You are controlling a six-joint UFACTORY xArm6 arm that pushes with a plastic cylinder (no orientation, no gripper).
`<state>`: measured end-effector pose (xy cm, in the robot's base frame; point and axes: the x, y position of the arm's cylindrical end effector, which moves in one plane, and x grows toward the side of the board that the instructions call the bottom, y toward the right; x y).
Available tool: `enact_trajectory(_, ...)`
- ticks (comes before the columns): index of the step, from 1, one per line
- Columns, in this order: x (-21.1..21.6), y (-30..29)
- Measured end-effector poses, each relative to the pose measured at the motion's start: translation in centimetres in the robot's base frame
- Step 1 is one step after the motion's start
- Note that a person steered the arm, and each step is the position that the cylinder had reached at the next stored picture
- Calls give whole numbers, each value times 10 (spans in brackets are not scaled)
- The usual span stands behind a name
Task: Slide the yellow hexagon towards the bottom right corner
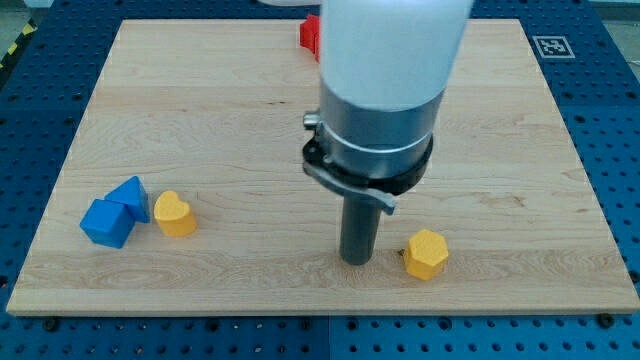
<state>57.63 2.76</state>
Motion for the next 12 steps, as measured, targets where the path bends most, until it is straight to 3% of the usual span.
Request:
enact_trajectory(5, 2, 117)
enact_trajectory(8, 42, 94)
enact_trajectory(10, 43, 161)
enact_trajectory(12, 42, 161)
